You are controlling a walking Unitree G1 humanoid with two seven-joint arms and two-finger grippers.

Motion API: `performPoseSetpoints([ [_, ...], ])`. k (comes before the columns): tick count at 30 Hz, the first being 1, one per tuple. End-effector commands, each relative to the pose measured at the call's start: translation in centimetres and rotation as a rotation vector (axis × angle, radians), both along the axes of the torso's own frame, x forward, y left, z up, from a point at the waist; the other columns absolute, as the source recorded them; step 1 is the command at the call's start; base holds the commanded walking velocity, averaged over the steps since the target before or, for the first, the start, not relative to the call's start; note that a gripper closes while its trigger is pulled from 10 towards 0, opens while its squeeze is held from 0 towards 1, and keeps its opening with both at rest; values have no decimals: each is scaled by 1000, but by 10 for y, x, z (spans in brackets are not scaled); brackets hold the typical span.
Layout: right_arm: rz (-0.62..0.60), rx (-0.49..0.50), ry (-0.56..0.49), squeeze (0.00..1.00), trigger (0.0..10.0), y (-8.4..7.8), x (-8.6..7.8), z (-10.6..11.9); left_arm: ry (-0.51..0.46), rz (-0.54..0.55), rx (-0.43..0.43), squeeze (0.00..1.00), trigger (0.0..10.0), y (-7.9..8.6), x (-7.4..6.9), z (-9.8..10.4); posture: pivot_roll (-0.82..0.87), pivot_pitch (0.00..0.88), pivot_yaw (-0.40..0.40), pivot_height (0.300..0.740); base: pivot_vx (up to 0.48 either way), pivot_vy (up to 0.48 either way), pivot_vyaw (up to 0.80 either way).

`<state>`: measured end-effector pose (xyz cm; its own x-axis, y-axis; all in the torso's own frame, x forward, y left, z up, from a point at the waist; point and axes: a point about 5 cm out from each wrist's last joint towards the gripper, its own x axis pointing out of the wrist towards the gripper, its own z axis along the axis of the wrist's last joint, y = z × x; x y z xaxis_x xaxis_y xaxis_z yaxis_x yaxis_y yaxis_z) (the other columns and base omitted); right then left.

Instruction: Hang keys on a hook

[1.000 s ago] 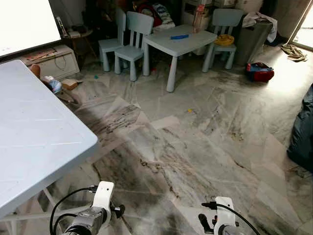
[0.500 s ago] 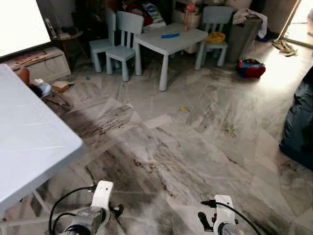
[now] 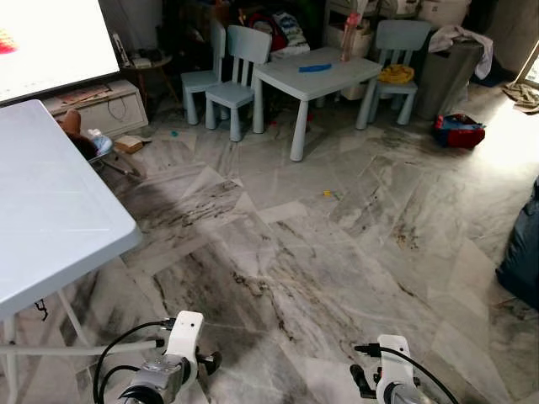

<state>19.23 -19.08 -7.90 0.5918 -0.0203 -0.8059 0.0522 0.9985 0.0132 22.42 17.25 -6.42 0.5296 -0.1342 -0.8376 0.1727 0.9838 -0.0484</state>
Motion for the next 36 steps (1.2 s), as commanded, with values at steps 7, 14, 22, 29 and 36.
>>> performPoseSetpoints([
  [7,-4,9,-5,0,10000,4,2,0,4,3,15,0,10000,5,1,1,25,9,-41,740,0,0,0],
  [14,3,2,-5,0,10000,4,3,1,9,-11,11,0,10000,5,1,1,23,8,-38,740,0,0,0],
  [22,2,-6,-11,0,10000,3,3,1,11,-25,17,0,10000,5,1,1,22,8,-39,740,220,0,0],
  [29,-3,-6,-12,0,10000,3,3,1,13,-37,23,0,10000,5,1,1,21,10,-38,740,268,0,0],
  [36,-7,-3,-5,0,10000,3,2,1,13,-43,29,0,10000,5,1,1,21,10,-38,740,285,0,-329],
])
